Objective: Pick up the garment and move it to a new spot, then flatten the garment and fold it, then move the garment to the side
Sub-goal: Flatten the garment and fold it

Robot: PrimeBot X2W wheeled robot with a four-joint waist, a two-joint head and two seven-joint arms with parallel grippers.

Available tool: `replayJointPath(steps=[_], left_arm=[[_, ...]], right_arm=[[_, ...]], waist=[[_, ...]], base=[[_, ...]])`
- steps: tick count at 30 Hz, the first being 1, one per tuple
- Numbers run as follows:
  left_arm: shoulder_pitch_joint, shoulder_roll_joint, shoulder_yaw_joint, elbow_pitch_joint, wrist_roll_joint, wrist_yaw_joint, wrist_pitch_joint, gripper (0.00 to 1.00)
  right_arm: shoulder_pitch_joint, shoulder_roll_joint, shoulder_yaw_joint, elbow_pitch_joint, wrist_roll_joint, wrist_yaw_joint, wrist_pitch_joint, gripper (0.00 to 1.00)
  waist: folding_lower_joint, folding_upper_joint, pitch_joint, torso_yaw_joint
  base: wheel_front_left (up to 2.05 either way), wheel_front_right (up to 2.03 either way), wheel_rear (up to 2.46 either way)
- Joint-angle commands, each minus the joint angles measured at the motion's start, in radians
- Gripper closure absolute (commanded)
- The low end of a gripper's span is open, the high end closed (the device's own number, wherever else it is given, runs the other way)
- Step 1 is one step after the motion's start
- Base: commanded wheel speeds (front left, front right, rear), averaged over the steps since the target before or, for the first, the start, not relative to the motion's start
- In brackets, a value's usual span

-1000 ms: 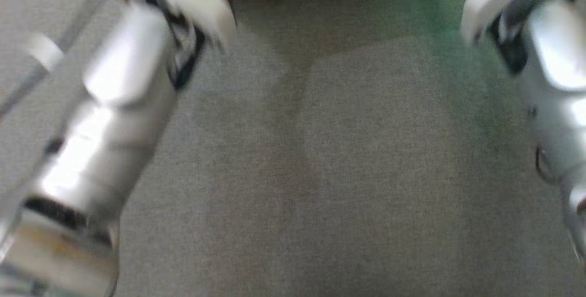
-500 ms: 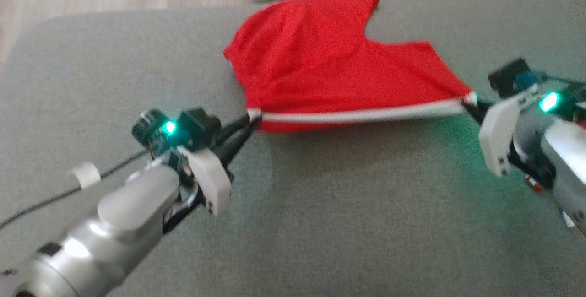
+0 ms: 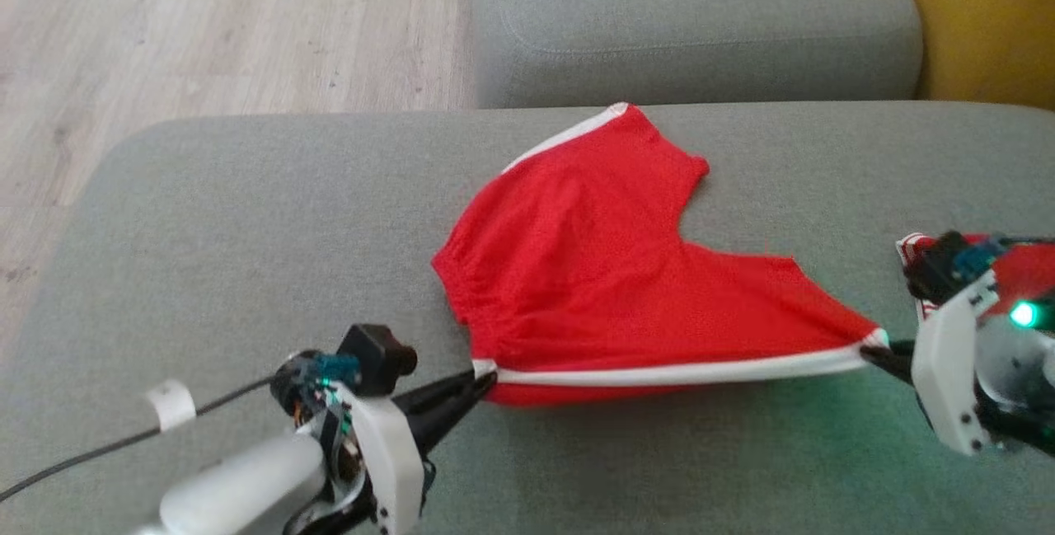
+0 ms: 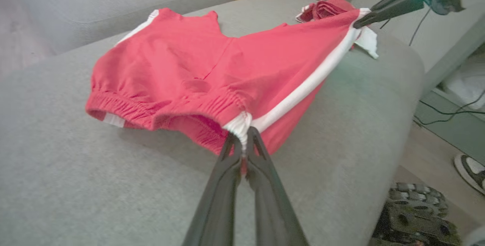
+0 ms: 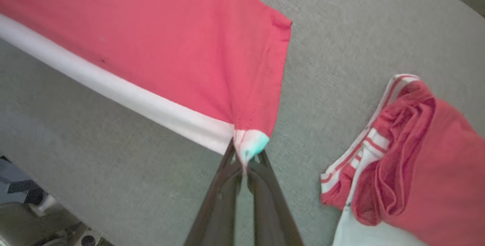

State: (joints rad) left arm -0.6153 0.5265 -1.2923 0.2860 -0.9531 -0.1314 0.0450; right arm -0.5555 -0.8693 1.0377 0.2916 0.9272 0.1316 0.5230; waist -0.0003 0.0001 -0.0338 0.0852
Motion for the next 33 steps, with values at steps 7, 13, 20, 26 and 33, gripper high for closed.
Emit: replayJointPath(steps=[7,13,20,26,33], left_arm=[[-0.023,0.078,0.079,-0.151,-0.013,0.118,-0.011,1.0],[-0.048,0.043,0.136,-0.137,-0.009,0.204,-0.058,1.0],[-0.107,-0.026,0.197,-0.064,-0.013,0.284,-0.088,1.0],[-0.157,-0.095,0.221,0.014,-0.02,0.311,-0.092,1.0],[-0.238,-0.203,0.232,0.142,-0.015,0.304,-0.114,1.0]], right_arm=[[0.069,-0.063,-0.175,-0.102,-0.027,-0.001,-0.029,1.0],[0.033,-0.004,-0.309,-0.098,-0.153,-0.001,-0.139,1.0],[-0.073,0.117,-0.44,-0.022,-0.338,-0.001,-0.206,1.0],[-0.197,0.205,-0.476,0.092,-0.445,-0.001,-0.242,1.0],[-0.363,0.261,-0.433,0.285,-0.545,-0.001,-0.289,1.0]], waist=[[0.0003,-0.0001,0.017,0.018],[0.0003,-0.0001,0.068,0.034],[0.0003,-0.0001,0.159,0.071],[0.0003,-0.0001,0.235,0.118],[0.0003,-0.0001,0.333,0.183]], base=[[0.0,0.0,0.0],[0.0,0.0,0.0],[0.0,0.0,0.0],[0.0,0.0,0.0],[0.0,0.0,0.0]])
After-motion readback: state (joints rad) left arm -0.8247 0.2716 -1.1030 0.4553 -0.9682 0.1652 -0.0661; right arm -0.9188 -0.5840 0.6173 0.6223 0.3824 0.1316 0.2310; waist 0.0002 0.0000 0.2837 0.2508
